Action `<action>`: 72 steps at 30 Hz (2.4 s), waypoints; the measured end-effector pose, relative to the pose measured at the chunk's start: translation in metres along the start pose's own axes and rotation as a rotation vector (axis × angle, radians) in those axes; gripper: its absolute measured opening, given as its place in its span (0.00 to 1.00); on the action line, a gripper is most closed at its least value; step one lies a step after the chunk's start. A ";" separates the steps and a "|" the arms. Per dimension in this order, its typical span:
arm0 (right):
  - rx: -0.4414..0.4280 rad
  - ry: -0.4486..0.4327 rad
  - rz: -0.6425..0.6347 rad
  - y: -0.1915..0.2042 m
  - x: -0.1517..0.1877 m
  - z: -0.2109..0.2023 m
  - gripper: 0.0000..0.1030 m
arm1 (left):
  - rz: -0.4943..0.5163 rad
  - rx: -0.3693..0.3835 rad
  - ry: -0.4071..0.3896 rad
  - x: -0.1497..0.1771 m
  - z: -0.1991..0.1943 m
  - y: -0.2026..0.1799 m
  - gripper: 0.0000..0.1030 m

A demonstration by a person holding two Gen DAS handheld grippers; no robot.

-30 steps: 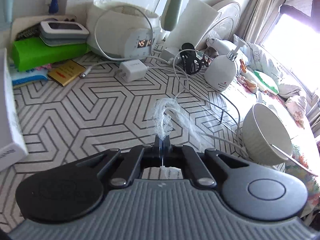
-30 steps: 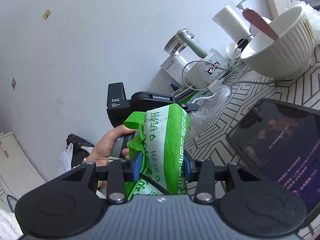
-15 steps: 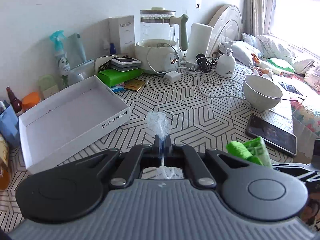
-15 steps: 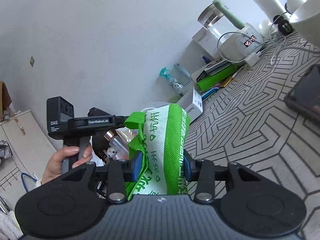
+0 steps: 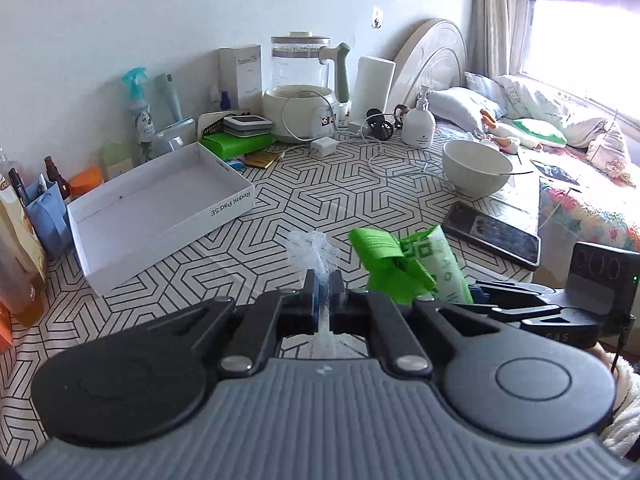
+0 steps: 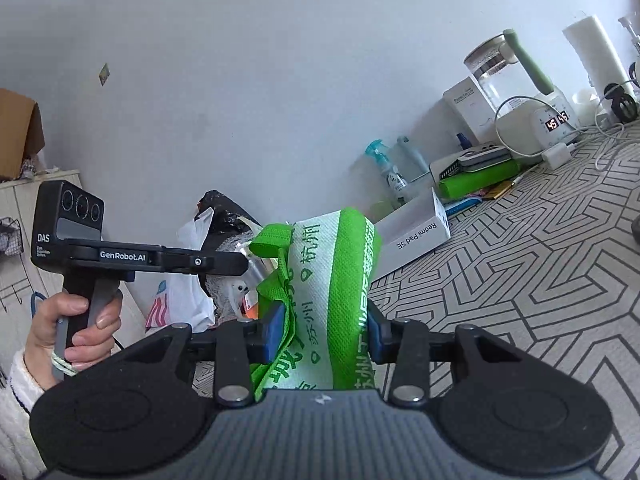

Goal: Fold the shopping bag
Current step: 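Wrap the mesh band around the bag with the left gripper while the right gripper holds it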

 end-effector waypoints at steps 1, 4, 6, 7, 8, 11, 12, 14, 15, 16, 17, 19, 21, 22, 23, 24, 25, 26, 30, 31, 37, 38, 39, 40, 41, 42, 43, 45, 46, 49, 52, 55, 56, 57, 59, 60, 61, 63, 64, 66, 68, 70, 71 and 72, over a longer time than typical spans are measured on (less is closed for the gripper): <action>0.009 0.004 -0.023 0.003 0.001 0.002 0.40 | 0.001 0.001 -0.008 -0.002 -0.003 -0.002 0.02; 0.026 0.025 -0.088 0.012 0.004 0.006 0.40 | 0.002 0.006 -0.034 -0.009 -0.014 -0.006 0.03; 0.019 0.039 -0.097 0.016 0.008 0.008 0.40 | 0.027 0.018 -0.035 -0.010 -0.015 -0.015 0.02; 0.018 0.042 -0.098 0.017 0.009 0.010 0.40 | 0.041 0.025 -0.033 -0.010 -0.016 -0.020 0.02; 0.016 0.046 -0.104 0.018 0.010 0.011 0.40 | 0.055 0.031 -0.032 -0.010 -0.016 -0.025 0.02; 0.000 0.055 -0.150 0.028 0.011 0.012 0.40 | 0.098 0.051 -0.028 -0.011 -0.017 -0.039 0.03; -0.006 0.058 -0.172 0.032 0.012 0.013 0.40 | 0.112 0.057 -0.026 -0.011 -0.017 -0.044 0.03; -0.018 0.066 -0.215 0.041 0.013 0.013 0.40 | 0.140 0.070 -0.023 -0.012 -0.018 -0.054 0.05; -0.027 0.072 -0.238 0.045 0.015 0.014 0.40 | 0.155 0.077 -0.022 -0.012 -0.019 -0.059 0.05; -0.034 0.077 -0.261 0.050 0.016 0.014 0.40 | 0.166 0.082 -0.016 -0.012 -0.018 -0.062 0.05; -0.037 0.079 -0.278 0.054 0.018 0.014 0.40 | 0.176 0.086 -0.009 -0.011 -0.016 -0.065 0.05; -0.043 0.089 -0.319 0.062 0.021 0.015 0.40 | 0.195 0.094 0.005 -0.010 -0.014 -0.071 0.05; -0.055 0.094 -0.348 0.067 0.022 0.015 0.40 | 0.215 0.102 0.019 -0.009 -0.011 -0.077 0.06; -0.060 0.096 -0.366 0.070 0.023 0.015 0.40 | 0.222 0.104 0.032 -0.008 -0.009 -0.079 0.06; -0.058 0.099 -0.384 0.072 0.023 0.015 0.40 | 0.227 0.107 0.048 -0.006 -0.009 -0.081 0.06; -0.059 0.099 -0.397 0.073 0.023 0.015 0.40 | 0.230 0.114 0.060 -0.004 -0.007 -0.083 0.07; -0.063 0.100 -0.408 0.075 0.024 0.015 0.40 | 0.229 0.137 0.080 -0.002 -0.005 -0.086 0.08; -0.065 0.099 -0.417 0.075 0.024 0.014 0.40 | 0.227 0.164 0.105 0.001 -0.003 -0.089 0.14; -0.064 0.080 -0.380 0.069 0.022 0.012 0.40 | 0.215 0.221 0.170 0.012 0.000 -0.098 0.27; -0.064 0.073 -0.361 0.065 0.022 0.011 0.40 | 0.212 0.234 0.186 0.015 0.000 -0.101 0.27; -0.105 0.030 -0.189 0.042 0.015 0.004 0.40 | 0.175 0.249 0.204 0.019 -0.007 -0.099 0.47; -0.117 0.017 -0.146 0.036 0.013 0.002 0.40 | 0.172 0.237 0.193 0.018 -0.010 -0.096 0.54; -0.129 -0.001 -0.089 0.028 0.010 0.000 0.40 | 0.170 0.223 0.184 0.018 -0.013 -0.094 0.60; -0.141 -0.022 -0.028 0.019 0.006 -0.003 0.40 | 0.170 0.208 0.175 0.019 -0.016 -0.091 0.62; -0.152 -0.037 0.019 0.012 0.003 -0.006 0.40 | 0.164 0.199 0.166 0.019 -0.020 -0.089 0.63; -0.163 -0.048 0.055 0.005 0.001 -0.008 0.40 | 0.156 0.191 0.157 0.020 -0.023 -0.086 0.64; -0.174 -0.059 0.090 -0.002 -0.001 -0.010 0.40 | 0.143 0.187 0.151 0.020 -0.027 -0.083 0.65; -0.197 -0.081 0.162 -0.015 -0.006 -0.014 0.40 | 0.106 0.177 0.138 0.020 -0.034 -0.075 0.66; -0.209 -0.088 0.176 -0.018 -0.008 -0.015 0.40 | 0.089 0.170 0.126 0.019 -0.038 -0.071 0.66; -0.250 -0.102 0.167 -0.018 -0.013 -0.017 0.40 | 0.018 0.146 0.075 0.014 -0.050 -0.053 0.66; -0.309 -0.118 0.163 -0.017 -0.018 -0.020 0.40 | -0.083 0.127 0.022 -0.003 -0.055 -0.029 0.69; -0.409 -0.131 0.184 -0.012 -0.021 -0.021 0.40 | -0.227 0.161 -0.016 -0.016 -0.056 -0.003 0.69; -0.433 -0.130 0.172 -0.009 -0.022 -0.022 0.40 | -0.236 0.169 -0.034 -0.019 -0.058 0.001 0.69; -0.448 -0.125 0.144 -0.006 -0.022 -0.025 0.40 | -0.229 0.172 -0.057 -0.024 -0.060 0.004 0.69; -0.487 -0.117 0.083 0.003 -0.022 -0.031 0.40 | -0.226 0.191 -0.085 -0.028 -0.061 0.008 0.69; -0.508 -0.112 0.052 0.008 -0.021 -0.035 0.40 | -0.233 0.210 -0.082 -0.027 -0.058 0.007 0.69; -0.527 -0.111 0.035 0.012 -0.021 -0.038 0.40 | -0.241 0.229 -0.079 -0.026 -0.055 0.006 0.69; -0.580 -0.118 0.015 0.018 -0.020 -0.047 0.40 | -0.256 0.267 -0.074 -0.024 -0.050 0.005 0.68; -0.588 -0.115 0.004 0.020 -0.021 -0.049 0.40 | -0.263 0.287 -0.071 -0.024 -0.047 0.004 0.67; -0.598 -0.107 -0.015 0.022 -0.021 -0.053 0.40 | -0.279 0.325 -0.065 -0.022 -0.042 0.003 0.67; -0.606 -0.096 -0.017 0.021 -0.020 -0.054 0.40 | -0.294 0.363 -0.060 -0.020 -0.037 0.001 0.67; -0.637 -0.091 0.002 0.020 -0.020 -0.056 0.40 | -0.309 0.402 -0.054 -0.018 -0.031 0.000 0.67; -0.651 -0.089 0.009 0.020 -0.020 -0.057 0.40 | -0.316 0.421 -0.051 -0.017 -0.029 -0.001 0.67; -0.665 -0.087 0.014 0.021 -0.019 -0.057 0.41 | -0.323 0.440 -0.048 -0.016 -0.026 -0.001 0.69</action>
Point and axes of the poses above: each gripper's, at about its wrist camera, not at the fingertips, and z roughly the way its jaws point, y to its left, x to its underside, the point moved 10 cm from there along z, roughly the way its jaws point, and after that the axes turned 11 degrees about -x, right-handed, at the moved point
